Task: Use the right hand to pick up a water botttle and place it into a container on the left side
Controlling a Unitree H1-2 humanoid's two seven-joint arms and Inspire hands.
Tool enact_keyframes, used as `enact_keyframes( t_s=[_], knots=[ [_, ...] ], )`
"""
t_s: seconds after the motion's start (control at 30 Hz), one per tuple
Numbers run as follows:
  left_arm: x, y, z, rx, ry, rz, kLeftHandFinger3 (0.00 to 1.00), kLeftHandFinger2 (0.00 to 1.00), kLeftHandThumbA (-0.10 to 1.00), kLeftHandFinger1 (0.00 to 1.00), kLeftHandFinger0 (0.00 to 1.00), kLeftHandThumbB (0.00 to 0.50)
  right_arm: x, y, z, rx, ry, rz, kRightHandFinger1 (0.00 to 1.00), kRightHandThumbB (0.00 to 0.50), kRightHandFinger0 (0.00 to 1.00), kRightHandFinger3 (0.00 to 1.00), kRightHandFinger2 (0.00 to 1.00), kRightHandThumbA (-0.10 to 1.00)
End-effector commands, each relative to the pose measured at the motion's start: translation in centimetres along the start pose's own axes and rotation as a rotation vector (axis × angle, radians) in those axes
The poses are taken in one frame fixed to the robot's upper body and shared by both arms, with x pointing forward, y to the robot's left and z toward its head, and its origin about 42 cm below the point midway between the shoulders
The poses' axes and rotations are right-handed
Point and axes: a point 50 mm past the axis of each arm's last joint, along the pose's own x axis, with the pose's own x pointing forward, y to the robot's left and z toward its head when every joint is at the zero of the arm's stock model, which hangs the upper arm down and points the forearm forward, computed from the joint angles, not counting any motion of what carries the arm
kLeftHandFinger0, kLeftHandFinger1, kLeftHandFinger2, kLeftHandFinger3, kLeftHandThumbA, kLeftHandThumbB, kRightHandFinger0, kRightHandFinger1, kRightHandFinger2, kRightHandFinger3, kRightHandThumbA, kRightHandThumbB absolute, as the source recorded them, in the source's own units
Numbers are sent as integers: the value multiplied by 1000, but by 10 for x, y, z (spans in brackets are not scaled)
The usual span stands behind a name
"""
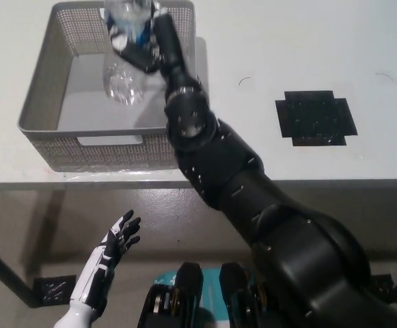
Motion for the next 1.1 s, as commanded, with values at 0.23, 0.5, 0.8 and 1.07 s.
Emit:
enact_keyframes(
  t_s=[0.23, 0.5, 0.8, 1.07],
  knots=[
    [8, 6, 13, 34, -67, -47, 1000, 1000, 1000, 1000, 1000, 217, 12, -13, 7, -168, -53, 220, 1000, 487, 942, 1000, 1000, 474],
    [6, 4, 12, 32, -58, -54, 1000, 1000, 1000, 1000, 1000, 223, 13, -18, 1, -247, -52, 295, 1000, 500, 1000, 1000, 1000, 893],
    [6, 4, 11, 27, -53, -56, 1000, 1000, 1000, 1000, 1000, 224, 22, -35, 17, -246, -128, 227, 1000, 500, 1000, 1000, 1000, 1000],
    [4, 5, 10, 27, -45, -61, 1000, 1000, 1000, 1000, 1000, 235, 31, -76, 56, -141, -349, 157, 1000, 500, 1000, 1000, 1000, 993]
  ],
)
